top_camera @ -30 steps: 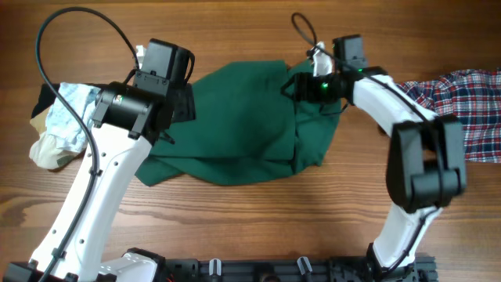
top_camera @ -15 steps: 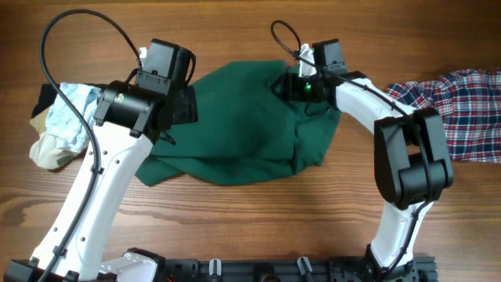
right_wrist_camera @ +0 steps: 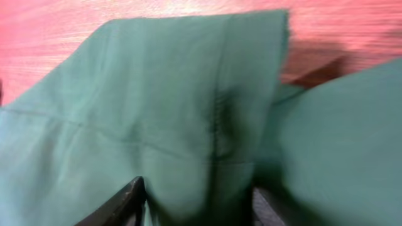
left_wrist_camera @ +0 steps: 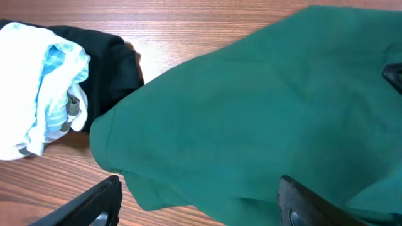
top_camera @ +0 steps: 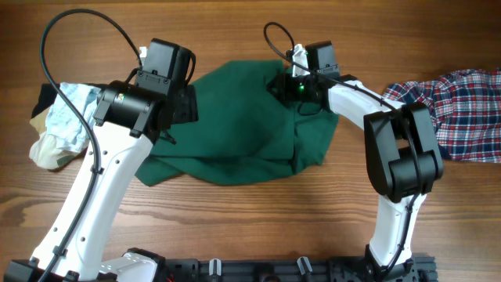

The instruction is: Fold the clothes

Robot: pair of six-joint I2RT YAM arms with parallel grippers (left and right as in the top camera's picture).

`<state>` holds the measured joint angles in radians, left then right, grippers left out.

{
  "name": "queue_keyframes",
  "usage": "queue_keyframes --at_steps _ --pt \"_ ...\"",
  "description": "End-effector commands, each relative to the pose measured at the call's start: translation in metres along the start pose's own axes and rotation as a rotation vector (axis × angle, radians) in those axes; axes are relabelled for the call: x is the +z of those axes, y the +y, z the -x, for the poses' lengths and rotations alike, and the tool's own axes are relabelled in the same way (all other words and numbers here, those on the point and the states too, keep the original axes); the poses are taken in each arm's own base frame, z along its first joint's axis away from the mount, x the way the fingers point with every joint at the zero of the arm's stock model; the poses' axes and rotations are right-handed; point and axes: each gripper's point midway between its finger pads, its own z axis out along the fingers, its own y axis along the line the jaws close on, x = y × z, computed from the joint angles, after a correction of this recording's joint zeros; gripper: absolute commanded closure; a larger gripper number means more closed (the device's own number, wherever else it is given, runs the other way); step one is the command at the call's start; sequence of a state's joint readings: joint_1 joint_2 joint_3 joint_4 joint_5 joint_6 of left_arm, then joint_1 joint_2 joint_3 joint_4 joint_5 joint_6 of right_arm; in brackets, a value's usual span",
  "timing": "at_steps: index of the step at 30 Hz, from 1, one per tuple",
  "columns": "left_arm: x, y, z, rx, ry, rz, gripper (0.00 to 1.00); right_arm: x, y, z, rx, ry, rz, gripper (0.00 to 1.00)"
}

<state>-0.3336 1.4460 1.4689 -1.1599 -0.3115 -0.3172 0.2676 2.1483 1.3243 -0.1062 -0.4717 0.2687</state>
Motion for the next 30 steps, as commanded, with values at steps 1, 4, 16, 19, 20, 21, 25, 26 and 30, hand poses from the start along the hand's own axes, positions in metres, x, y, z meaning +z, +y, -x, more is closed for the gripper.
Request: queue_keyframes --at_steps 1,4,16,19,20,21,25,26,30 --pt "0.002 -0.001 0.001 -0.009 0.004 -0.006 0.21 0.007 0.004 -0.009 -0.019 0.029 0.071 0.75" --pt "0.002 -0.001 0.001 -0.009 0.004 -0.006 0.2 -0.013 0.005 0.005 0.017 -0.001 0.065 0.96" --pt "0.002 -0.003 0.006 -0.016 -0.016 -0.014 0.17 -0.268 0.082 0.074 -0.204 -0.372 -0.088 0.96" --pt "0.002 -0.003 0.008 -0.018 -0.022 -0.016 0.15 -0.286 0.091 0.063 -0.215 -0.369 -0.092 0.96" --pt "0.002 -0.003 0.008 -0.018 -0.022 -0.016 0.14 -0.288 0.091 0.058 -0.21 -0.356 -0.097 0.96" --pt "0.002 -0.003 0.008 -0.018 -0.022 -0.016 0.13 -0.287 0.09 0.054 -0.207 -0.343 -0.099 0.96" --pt "0.002 -0.004 0.008 -0.018 -0.023 -0.016 0.07 -0.293 0.094 0.045 -0.247 -0.323 -0.101 0.96" --pt "0.002 -0.004 0.008 -0.018 -0.023 -0.016 0.06 -0.299 0.097 0.046 -0.253 -0.34 -0.104 0.96" --pt "0.009 -0.002 0.01 -0.028 -0.013 -0.006 0.05 -0.348 0.129 0.054 -0.282 -0.462 -0.079 0.96"
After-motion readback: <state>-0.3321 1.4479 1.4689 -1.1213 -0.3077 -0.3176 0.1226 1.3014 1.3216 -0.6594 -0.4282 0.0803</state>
